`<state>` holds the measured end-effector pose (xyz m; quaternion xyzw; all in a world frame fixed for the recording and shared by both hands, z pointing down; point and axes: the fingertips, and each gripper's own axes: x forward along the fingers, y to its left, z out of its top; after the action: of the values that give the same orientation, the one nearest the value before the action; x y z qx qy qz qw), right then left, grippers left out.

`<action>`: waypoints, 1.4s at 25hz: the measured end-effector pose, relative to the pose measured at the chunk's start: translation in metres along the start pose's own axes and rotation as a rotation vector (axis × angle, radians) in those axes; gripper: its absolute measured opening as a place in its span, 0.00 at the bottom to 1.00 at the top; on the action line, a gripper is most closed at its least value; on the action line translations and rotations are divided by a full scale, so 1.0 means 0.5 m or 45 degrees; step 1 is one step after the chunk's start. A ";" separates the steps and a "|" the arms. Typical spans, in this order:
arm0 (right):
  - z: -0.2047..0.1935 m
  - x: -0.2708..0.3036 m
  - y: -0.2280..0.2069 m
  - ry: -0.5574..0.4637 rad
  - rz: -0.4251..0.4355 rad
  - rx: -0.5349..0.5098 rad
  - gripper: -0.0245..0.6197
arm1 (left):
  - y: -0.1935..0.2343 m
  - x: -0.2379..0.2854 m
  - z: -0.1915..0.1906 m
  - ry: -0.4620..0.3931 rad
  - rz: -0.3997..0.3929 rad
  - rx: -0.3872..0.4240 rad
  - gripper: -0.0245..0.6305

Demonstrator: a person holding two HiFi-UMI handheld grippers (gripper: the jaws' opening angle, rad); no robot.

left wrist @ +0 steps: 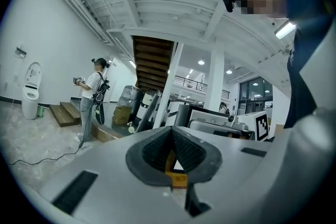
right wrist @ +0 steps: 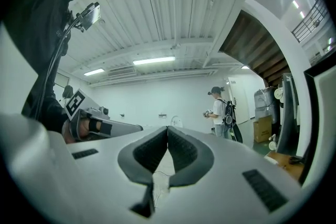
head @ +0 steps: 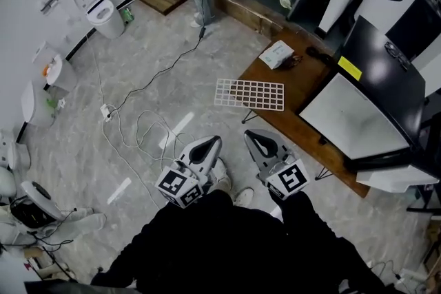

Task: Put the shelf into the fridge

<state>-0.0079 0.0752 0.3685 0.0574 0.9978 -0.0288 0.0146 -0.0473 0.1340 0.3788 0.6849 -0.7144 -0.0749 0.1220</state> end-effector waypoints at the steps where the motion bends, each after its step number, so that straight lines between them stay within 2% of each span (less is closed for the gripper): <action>1: -0.002 0.005 -0.011 0.004 -0.003 -0.003 0.05 | 0.008 0.012 -0.001 -0.003 -0.001 -0.011 0.05; 4: -0.009 0.035 -0.039 0.019 -0.015 -0.027 0.05 | 0.050 0.049 -0.008 -0.011 -0.021 -0.056 0.05; 14: -0.033 0.195 -0.153 0.092 -0.038 -0.059 0.05 | 0.225 0.164 -0.032 -0.095 -0.093 -0.326 0.05; 21: -0.090 0.330 -0.213 0.150 -0.045 -0.026 0.05 | 0.367 0.212 -0.087 -0.065 -0.118 -0.523 0.05; 24: -0.122 0.373 -0.237 0.168 -0.067 0.003 0.05 | 0.424 0.227 -0.124 -0.071 -0.141 -0.665 0.05; 27: -0.148 0.406 -0.258 0.184 -0.082 0.011 0.05 | 0.471 0.243 -0.165 -0.083 -0.158 -0.752 0.05; 29: -0.167 0.424 -0.272 0.196 -0.085 0.023 0.05 | 0.501 0.255 -0.193 -0.099 -0.146 -0.807 0.05; 35: -0.220 0.472 -0.321 0.183 -0.047 0.080 0.05 | 0.601 0.292 -0.297 -0.190 -0.004 -1.041 0.05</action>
<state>-0.2633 -0.0505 0.4797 0.0414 0.9958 -0.0562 -0.0594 -0.2994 0.0127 0.6140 0.5739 -0.6316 -0.4020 0.3318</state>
